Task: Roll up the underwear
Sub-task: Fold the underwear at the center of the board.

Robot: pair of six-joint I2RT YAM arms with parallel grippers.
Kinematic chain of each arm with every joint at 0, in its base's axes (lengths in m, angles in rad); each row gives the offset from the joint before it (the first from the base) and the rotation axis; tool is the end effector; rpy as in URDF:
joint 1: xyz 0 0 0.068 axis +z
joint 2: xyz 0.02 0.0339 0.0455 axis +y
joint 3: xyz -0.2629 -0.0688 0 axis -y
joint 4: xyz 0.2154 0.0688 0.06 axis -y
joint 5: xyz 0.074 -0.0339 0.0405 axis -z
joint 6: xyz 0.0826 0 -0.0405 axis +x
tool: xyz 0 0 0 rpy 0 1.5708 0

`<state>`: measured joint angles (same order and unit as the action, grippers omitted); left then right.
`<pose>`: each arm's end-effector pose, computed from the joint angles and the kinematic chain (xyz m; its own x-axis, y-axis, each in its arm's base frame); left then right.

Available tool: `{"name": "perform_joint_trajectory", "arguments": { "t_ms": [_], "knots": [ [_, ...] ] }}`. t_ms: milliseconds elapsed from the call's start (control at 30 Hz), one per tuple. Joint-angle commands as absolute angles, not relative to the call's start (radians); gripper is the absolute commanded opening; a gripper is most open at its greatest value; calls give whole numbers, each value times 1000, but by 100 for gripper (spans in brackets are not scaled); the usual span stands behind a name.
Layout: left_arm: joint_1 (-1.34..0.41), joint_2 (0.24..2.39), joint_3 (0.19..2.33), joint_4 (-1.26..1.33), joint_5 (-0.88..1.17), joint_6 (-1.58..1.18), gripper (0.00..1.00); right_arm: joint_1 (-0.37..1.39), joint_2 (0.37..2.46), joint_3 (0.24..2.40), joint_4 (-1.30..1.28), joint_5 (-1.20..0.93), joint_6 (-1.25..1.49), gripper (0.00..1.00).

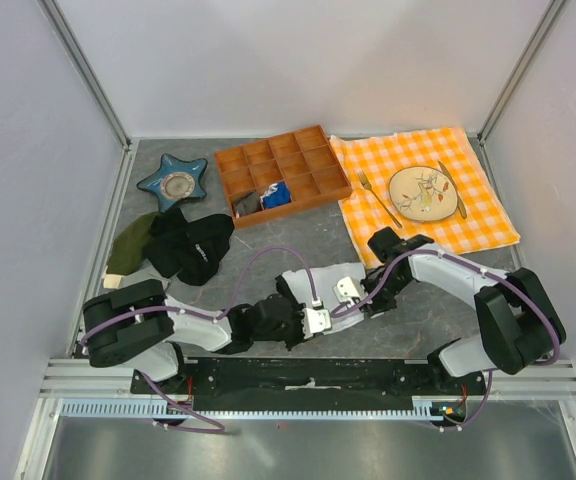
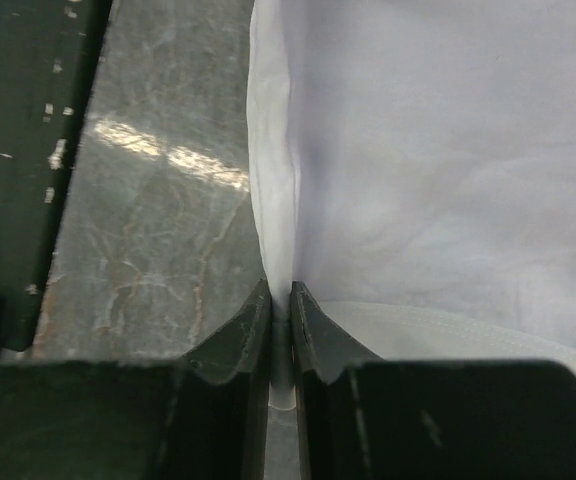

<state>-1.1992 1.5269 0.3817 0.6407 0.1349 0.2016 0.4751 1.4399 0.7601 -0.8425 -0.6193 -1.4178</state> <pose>0.0944 -0.2728 0.1294 0.0215 0.4913 -0.8707 0.9816 0.1549 0.1116 0.1539 0.1331 0.1443 0.2575 -0.7726 -0.5804 -0.9384 -0.3432 0.0404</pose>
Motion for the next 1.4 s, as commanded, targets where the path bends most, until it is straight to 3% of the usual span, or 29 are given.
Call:
{"name": "perform_joint_trajectory", "arguments": {
  "t_ms": [0,267,700,1367],
  "knots": [
    [-1206,1445,365,569,250,106,2,479,1423,811,-998,-698,-1427,18],
    [-1128,1342,397,476,382,43,2,479,1505,946,-1071,-715,-1342,17],
    [-772,1394,508,413,656,-49,2,457,1828,1291,-1157,-703,-1252,15],
    [-612,1479,566,417,703,-113,2,416,1980,1500,-1223,-749,-1236,14]
  ]
}}
